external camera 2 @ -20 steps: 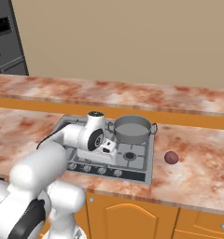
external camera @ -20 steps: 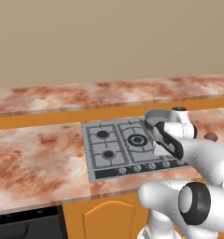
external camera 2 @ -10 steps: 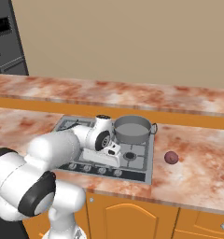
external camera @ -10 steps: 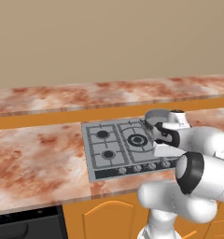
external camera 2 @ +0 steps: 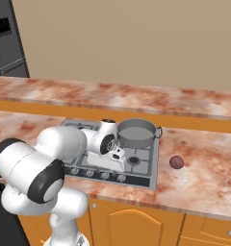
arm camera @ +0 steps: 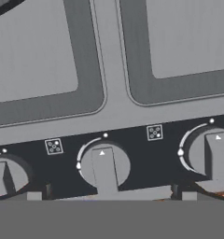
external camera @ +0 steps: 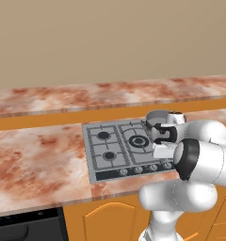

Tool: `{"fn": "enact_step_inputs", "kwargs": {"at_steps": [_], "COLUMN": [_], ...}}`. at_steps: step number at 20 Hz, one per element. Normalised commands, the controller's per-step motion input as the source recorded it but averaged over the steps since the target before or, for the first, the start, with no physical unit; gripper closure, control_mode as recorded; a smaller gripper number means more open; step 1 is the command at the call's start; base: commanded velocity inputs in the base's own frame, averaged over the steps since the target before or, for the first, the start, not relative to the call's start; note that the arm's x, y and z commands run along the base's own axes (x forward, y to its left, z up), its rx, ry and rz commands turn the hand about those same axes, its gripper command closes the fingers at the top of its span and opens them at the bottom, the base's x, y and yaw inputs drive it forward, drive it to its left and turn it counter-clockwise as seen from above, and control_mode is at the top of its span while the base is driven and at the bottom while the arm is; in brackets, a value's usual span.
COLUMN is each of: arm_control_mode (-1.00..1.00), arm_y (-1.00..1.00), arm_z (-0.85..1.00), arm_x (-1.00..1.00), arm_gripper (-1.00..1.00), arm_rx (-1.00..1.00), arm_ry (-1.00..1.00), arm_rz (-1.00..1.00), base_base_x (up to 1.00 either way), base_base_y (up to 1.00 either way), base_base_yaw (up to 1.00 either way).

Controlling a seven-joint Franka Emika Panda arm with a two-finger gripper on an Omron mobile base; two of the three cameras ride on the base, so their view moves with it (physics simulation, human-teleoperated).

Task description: Turn on the burner for the pot on the stove. Wait thirty seconds for the pot to heat up. Then add the onion to the pot.

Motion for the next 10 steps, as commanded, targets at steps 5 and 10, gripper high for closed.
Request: {"fn": "enact_step_inputs", "kwargs": {"at_steps": [5,10], "arm_control_mode": [-1.0,-1.0], "arm_y": [0.0,0.01], "arm_z": [-0.28,-0.22], "arm_x": [0.08,0.04], "arm_gripper": [-1.0,-1.0], "arm_rx": [0.0,0.0], "arm_ry": [0.02,0.02], "arm_rz": [0.0,0.0], "base_base_x": [0.0,0.0], "base_base_y": [0.0,0.0], "base_base_yaw": [0.0,0.0]}}
